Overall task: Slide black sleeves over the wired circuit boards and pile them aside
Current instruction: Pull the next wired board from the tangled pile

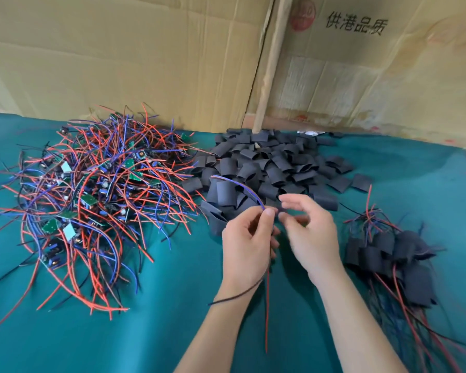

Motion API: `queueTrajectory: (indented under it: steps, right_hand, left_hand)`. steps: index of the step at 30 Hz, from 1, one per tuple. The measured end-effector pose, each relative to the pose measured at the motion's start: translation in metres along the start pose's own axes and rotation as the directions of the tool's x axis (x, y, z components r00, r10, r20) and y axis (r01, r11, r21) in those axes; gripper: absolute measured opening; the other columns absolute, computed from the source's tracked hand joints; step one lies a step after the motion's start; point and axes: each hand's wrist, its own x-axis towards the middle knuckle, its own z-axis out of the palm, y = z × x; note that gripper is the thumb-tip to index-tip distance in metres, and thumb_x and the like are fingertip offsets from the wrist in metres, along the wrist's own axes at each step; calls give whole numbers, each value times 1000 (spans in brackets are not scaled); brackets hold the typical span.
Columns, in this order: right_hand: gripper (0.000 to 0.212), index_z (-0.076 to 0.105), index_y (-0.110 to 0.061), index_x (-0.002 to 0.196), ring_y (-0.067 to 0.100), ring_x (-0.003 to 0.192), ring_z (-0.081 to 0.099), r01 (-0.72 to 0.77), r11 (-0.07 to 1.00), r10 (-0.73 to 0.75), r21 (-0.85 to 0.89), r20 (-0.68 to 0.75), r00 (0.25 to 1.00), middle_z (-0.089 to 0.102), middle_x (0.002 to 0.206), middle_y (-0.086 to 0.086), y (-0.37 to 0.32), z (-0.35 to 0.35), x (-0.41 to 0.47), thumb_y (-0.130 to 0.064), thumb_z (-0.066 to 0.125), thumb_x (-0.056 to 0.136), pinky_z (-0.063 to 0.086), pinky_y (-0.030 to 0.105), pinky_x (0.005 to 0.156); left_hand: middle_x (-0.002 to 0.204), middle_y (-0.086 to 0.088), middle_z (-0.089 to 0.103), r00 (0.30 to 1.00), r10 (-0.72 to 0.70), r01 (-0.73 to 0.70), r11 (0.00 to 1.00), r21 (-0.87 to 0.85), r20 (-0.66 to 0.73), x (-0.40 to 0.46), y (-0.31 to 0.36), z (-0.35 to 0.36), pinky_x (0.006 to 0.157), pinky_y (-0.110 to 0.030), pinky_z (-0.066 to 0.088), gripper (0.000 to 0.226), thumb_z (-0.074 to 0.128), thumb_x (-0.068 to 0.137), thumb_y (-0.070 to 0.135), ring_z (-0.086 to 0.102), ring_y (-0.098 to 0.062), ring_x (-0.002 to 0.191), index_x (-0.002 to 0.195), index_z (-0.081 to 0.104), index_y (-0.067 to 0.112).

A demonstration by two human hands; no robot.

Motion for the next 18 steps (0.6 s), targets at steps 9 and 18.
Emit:
queueTrajectory:
  steps: [9,18]
  right_hand:
    - [29,72,-20,115,18,81,56,113,947,-117,-300,2,993,70,105,-4,8,14,2,-16,77,87,44,26,81]
    - [8,68,-32,76,7,58,57,19,997,-20,70,15,1000,71,65,-11,-10,-10,-11,-27,72,71,46,28,62]
  left_hand:
    - [71,8,70,988,40,-18,990,143,-149,-1,-7,-5,59,-36,62,20,61,100,29,70,-14,62,81,66,27]
    - [70,-4,66,994,98,-83,971,223,-56,-1,-8,1,59,-43,55,11,56,100,22,58,-33,56,92,64,24]
